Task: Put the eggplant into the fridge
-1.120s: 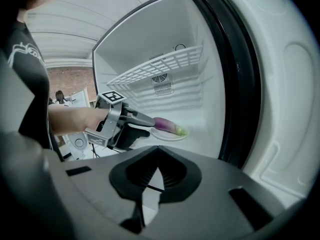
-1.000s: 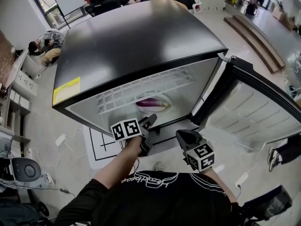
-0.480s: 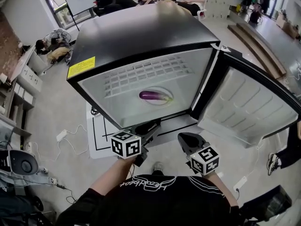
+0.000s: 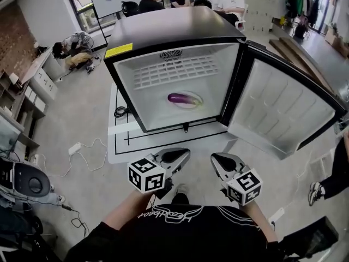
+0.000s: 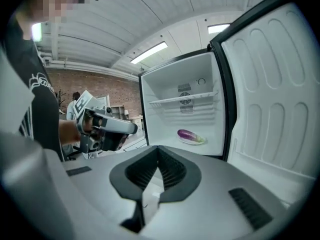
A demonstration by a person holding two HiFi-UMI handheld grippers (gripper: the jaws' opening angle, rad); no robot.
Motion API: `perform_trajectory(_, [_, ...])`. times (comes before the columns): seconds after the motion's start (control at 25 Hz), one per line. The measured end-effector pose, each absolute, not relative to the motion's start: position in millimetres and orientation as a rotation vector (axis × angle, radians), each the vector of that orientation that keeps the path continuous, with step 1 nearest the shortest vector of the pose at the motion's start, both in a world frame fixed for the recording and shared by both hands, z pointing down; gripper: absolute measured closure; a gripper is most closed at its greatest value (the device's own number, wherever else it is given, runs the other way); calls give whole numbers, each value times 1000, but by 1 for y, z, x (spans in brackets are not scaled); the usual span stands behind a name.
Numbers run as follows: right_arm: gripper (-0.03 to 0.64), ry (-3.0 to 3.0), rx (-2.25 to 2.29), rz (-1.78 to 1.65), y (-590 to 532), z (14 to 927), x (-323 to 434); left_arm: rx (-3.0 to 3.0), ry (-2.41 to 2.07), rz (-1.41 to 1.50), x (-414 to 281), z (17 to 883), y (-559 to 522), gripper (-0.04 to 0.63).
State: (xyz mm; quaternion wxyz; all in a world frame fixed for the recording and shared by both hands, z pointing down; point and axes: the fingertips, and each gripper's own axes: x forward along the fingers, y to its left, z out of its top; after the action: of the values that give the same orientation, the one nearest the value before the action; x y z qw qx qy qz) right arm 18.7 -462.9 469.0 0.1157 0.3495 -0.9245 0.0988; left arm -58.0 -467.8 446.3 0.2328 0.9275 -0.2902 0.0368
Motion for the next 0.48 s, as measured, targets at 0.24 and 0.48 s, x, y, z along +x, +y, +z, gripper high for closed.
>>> perform_trajectory(0.24, [609,-2768,979,245,-401,450,20,2561,-765,26,-50,439,-401,586])
perform_trajectory(0.48, [609,-2784,945,215,-345,453,29,2555,-687,-10,-33,440,-337,586])
